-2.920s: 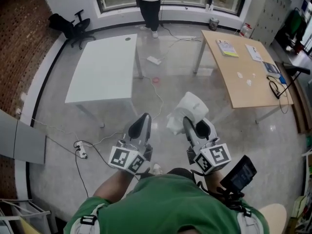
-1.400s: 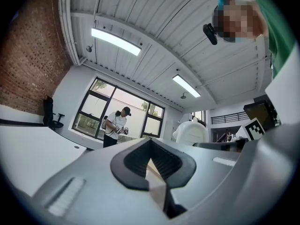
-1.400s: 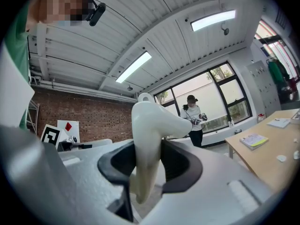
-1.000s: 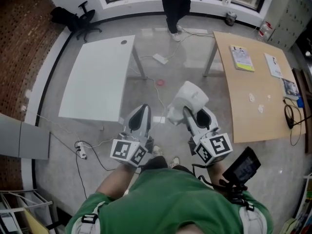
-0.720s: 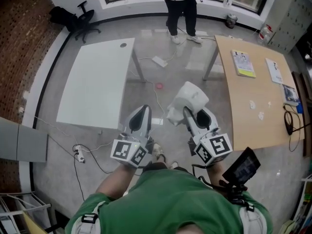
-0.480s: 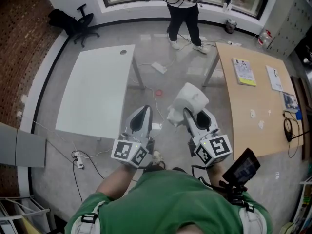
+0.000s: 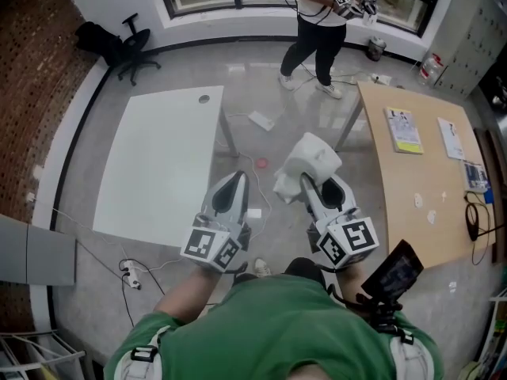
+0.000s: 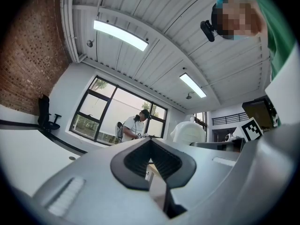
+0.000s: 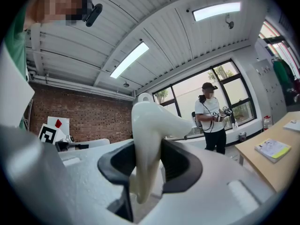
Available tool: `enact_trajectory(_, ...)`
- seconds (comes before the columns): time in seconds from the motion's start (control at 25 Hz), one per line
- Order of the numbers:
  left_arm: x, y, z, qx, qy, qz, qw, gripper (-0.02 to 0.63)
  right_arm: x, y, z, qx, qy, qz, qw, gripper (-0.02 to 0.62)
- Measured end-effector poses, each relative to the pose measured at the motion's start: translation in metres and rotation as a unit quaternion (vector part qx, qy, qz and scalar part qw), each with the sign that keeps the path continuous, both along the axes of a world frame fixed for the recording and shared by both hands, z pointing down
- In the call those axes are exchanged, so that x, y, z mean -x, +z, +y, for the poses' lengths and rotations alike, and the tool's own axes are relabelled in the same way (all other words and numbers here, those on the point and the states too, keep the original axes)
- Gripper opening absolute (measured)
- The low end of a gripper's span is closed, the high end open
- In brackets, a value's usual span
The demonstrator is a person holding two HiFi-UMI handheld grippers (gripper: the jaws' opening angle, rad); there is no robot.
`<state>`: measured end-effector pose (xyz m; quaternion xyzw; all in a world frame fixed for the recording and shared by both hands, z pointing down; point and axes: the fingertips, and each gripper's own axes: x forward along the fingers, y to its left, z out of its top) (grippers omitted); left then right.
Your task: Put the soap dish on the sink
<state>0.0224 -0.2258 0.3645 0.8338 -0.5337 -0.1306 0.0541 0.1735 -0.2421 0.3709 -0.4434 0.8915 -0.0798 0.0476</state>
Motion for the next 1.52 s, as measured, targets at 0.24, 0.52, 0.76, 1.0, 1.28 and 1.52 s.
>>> enact_trajectory(0.24, 0.001, 0.006, -0.028, 0.005, -0.016, 0.001, 0.9999, 0.006, -0.001, 0.004, -0.032, 0.003, -0.013, 0.001, 1.000, 0.140)
enact_trajectory(0.52, -0.005, 0.008, -0.067, 0.012, -0.064, -0.001, 0.9979, 0.006, -0.007, 0.006, -0.085, 0.007, -0.054, -0.006, 0.999, 0.140)
enact_trajectory(0.76, -0.012, 0.005, -0.100, 0.013, -0.107, -0.002, 0.9942, 0.006, -0.010, 0.005, -0.131, 0.010, -0.095, -0.010, 0.995, 0.140)
enact_trajectory(1.0, -0.010, 0.009, -0.115, 0.024, -0.150, 0.000, 0.9884, 0.006, -0.005, 0.011, -0.158, 0.022, -0.135, -0.008, 0.991, 0.140)
enact_trajectory(1.28, 0.017, 0.018, -0.120, 0.037, -0.200, 0.006, 0.9791, 0.006, 0.027, 0.024, -0.179, 0.035, -0.181, -0.004, 0.983, 0.140)
enact_trajectory(1.52, 0.070, 0.020, -0.118, 0.025, -0.239, 0.013, 0.9706, 0.008, 0.086, 0.019, -0.191, 0.029, -0.221, 0.001, 0.975, 0.140)
